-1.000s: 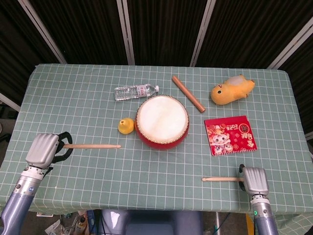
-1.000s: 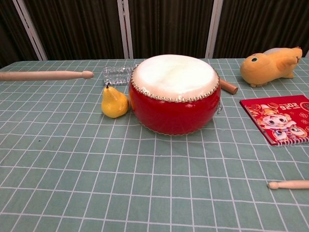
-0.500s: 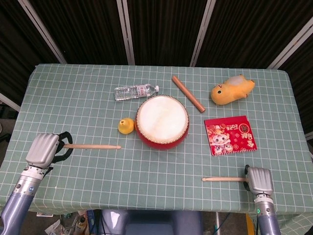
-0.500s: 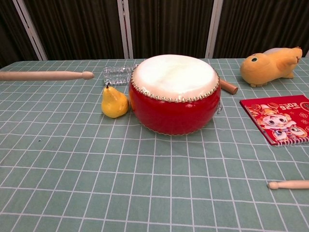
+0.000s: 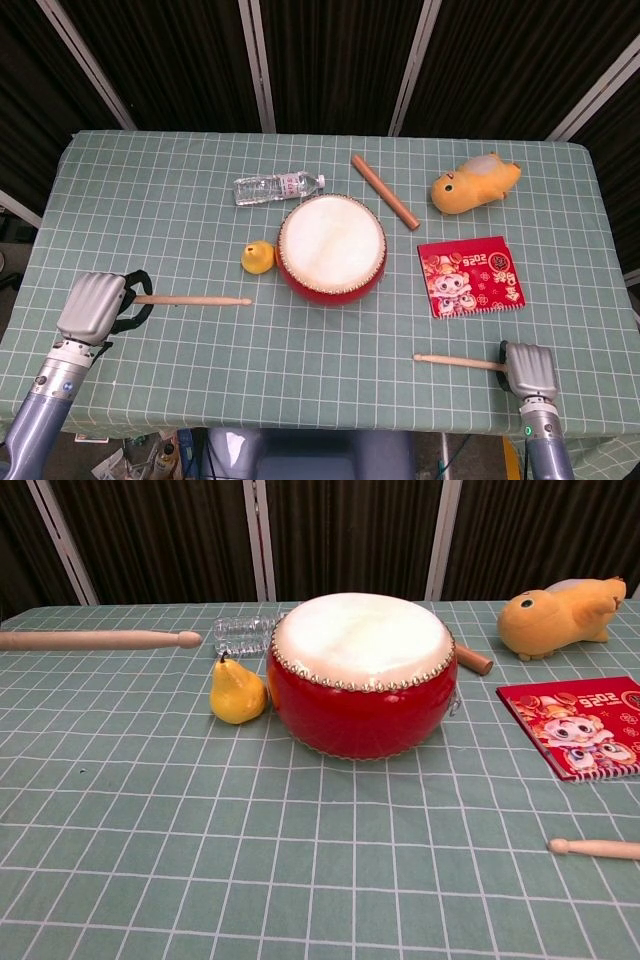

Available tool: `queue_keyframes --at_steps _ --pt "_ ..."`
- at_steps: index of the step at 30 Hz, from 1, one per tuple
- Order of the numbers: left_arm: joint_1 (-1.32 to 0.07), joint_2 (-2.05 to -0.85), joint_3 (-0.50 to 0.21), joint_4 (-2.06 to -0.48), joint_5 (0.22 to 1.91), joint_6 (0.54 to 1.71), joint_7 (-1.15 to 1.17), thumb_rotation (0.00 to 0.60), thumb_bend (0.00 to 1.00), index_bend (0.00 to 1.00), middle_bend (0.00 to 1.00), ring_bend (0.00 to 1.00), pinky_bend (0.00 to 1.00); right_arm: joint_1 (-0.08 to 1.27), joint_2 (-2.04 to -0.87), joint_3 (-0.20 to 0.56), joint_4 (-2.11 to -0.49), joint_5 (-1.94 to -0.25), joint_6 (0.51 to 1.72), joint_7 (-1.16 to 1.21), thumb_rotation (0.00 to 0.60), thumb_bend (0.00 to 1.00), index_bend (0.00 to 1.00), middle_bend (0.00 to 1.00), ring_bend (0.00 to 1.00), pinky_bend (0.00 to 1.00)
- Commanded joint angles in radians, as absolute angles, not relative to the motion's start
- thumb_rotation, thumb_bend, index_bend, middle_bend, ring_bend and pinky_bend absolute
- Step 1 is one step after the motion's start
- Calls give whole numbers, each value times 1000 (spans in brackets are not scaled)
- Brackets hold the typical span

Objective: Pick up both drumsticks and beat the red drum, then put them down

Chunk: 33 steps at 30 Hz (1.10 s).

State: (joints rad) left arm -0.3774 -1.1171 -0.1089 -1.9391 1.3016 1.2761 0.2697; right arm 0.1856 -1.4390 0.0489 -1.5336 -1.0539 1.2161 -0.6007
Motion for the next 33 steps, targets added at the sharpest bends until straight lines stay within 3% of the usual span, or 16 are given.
queue_keyframes --at_steps 1,10,23,33 --pt "-376 -1116 -107 -1938 1304 1277 270 600 505 768 1000 1000 1000 186 -1440 46 -1530 -1059 1220 -599 600 531 810 1000 1000 1000" --pt "-373 -1104 -111 -1939 1301 1278 261 600 505 769 1000 1000 1000 184 -1422 44 -1579 -1069 1222 -563 600 638 918 1000 1000 1000" --pt "-382 -1095 -120 -1944 1289 1266 270 600 505 770 1000 1000 1000 172 -1178 87 -1983 -1128 1247 -388 600 710 966 1000 1000 1000" --pt "-393 -1090 -138 -1959 1273 1268 286 600 508 771 1000 1000 1000 180 -1016 169 -2104 -1030 1216 -211 600 731 975 1000 1000 1000"
